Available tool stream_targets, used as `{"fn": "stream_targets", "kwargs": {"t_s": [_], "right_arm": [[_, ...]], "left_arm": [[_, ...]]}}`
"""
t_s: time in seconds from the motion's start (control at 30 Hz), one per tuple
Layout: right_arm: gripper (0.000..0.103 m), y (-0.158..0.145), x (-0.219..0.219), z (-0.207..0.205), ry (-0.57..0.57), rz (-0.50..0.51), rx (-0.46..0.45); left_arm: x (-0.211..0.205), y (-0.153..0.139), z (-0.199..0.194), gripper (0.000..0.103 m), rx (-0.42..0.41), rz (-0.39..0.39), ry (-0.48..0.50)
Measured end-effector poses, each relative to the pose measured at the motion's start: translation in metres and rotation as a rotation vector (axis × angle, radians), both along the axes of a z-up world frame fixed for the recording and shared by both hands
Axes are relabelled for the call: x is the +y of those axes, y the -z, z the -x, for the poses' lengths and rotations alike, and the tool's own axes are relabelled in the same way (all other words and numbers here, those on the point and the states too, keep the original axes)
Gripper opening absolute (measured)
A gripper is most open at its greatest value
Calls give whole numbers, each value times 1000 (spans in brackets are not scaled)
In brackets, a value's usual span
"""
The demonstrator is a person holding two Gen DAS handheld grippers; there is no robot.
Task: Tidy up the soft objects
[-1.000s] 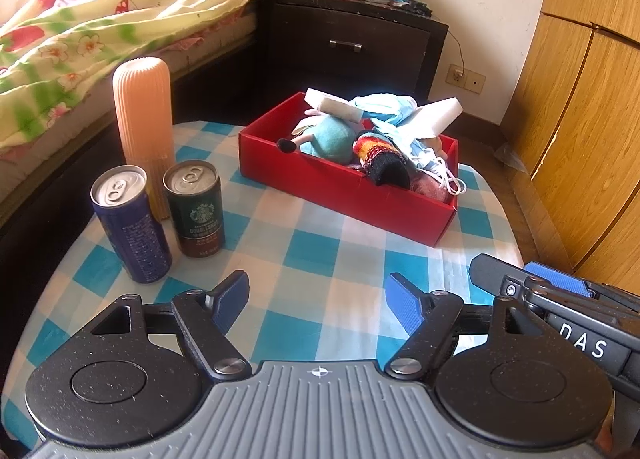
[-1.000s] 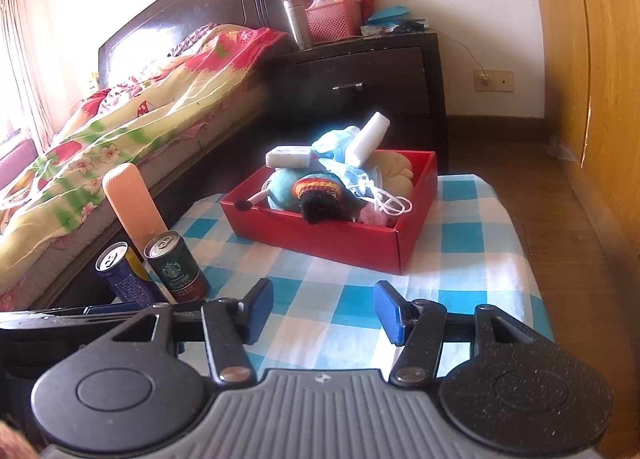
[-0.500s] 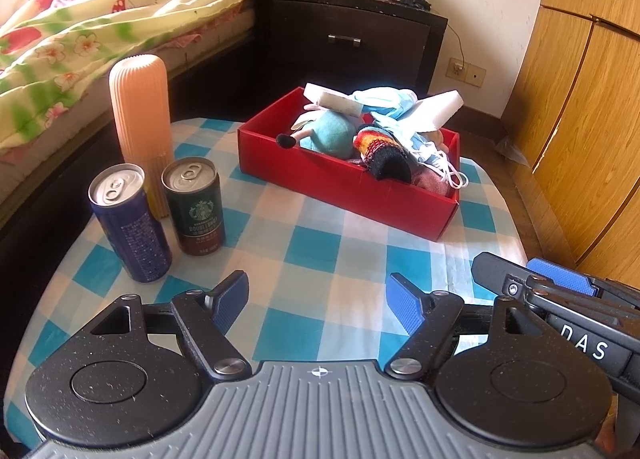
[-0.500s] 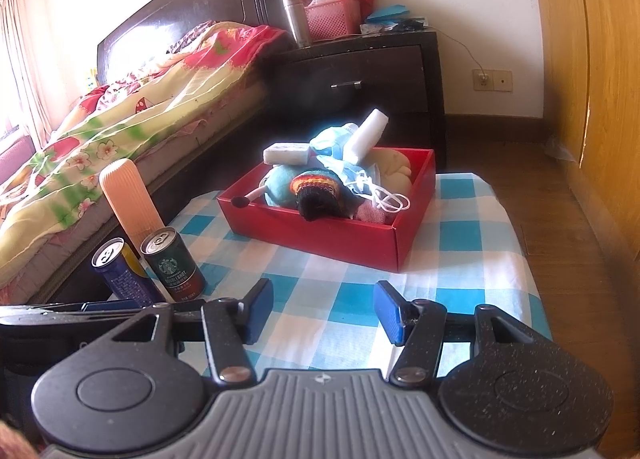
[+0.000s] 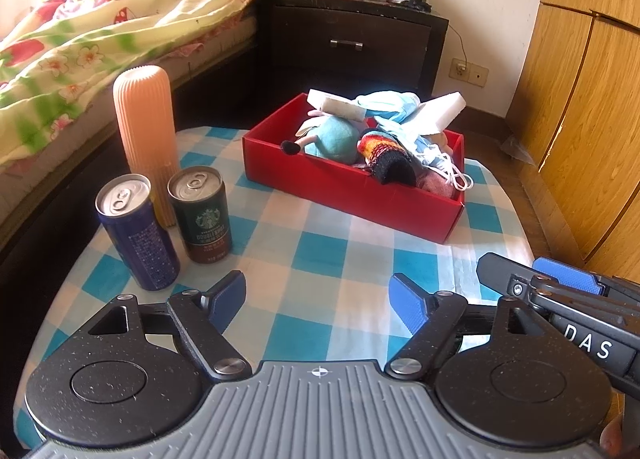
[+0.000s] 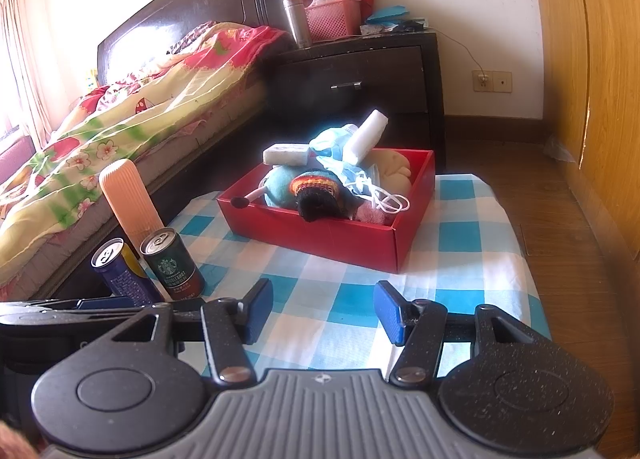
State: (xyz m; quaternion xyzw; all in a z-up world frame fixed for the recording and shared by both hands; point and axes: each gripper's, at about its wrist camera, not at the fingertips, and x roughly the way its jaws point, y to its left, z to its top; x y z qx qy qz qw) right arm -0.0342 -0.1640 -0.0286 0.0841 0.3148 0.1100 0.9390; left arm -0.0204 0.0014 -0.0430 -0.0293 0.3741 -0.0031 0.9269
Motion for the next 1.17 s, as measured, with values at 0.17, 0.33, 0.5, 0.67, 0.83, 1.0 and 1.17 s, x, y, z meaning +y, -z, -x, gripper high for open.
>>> {"fn": "stream_targets", "kwargs": {"t_s": [0.17,0.33,0.5,0.67,0.83,1.0,1.17], "right_arm": [[34,-1,-1,1,-1,-2,-7],[34,-4,-1,3,-7,-11,-22],[34,-7,-2,6,-13,-30,-44],[34,-10,-3,7,-16,-44,-62],[37,-11,-4,9,-8,-54,-79],[37,-13,-5,10,-5,-59,-87],[42,-13,-7,10,2,-69,-90]], "left_arm": [[0,-3,0,79,-4,-7,-2],[-3,-9,3,80,-33,-62,-3],[-1,-14,4,86,-50,-74,-7],[2,-15,5,96,-67,-83,-33],[3,-17,7,97,-88,-75,-39],[5,-16,7,97,-98,-52,-30],[4,-16,8,97,-107,-62,-24]]}}
